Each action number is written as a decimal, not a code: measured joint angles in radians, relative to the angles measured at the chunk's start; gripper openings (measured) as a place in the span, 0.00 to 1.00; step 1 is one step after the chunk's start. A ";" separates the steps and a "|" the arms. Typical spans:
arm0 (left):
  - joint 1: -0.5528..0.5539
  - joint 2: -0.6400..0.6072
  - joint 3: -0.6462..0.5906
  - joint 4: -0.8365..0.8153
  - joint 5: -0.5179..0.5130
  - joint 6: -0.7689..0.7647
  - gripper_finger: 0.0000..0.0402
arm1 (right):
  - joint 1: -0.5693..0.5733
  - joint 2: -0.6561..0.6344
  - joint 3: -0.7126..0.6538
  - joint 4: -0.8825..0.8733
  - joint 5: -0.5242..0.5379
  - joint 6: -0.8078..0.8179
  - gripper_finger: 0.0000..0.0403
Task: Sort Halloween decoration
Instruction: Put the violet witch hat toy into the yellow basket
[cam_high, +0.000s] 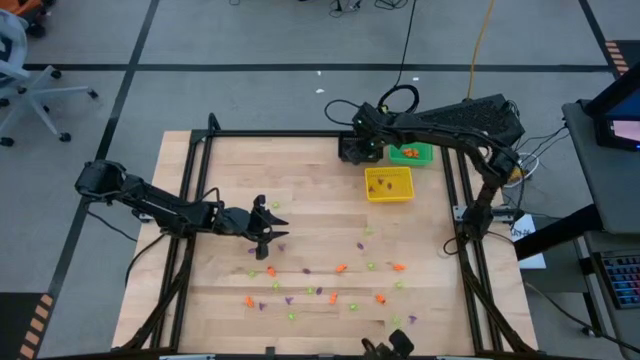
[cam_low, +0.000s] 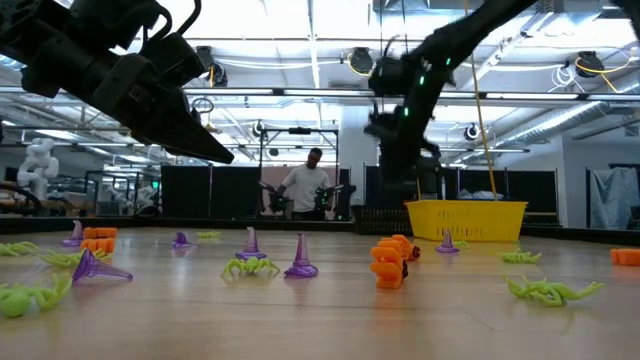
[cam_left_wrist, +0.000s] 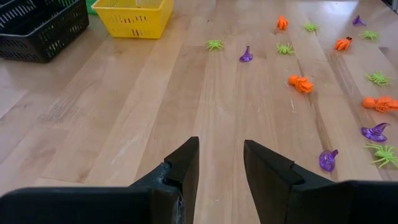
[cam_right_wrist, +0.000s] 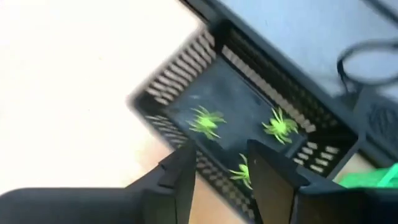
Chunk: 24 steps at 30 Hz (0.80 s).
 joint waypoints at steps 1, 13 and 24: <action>0.000 0.000 0.000 0.000 0.000 0.000 0.32 | 0.016 -0.030 0.000 0.002 0.001 -0.005 0.33; -0.030 0.000 0.000 0.000 0.000 0.000 0.32 | 0.478 -0.329 -0.092 -0.007 0.151 0.022 0.33; -0.167 0.000 0.037 -0.003 -0.058 -0.052 0.32 | 0.932 -0.310 -0.369 0.377 0.281 0.182 0.33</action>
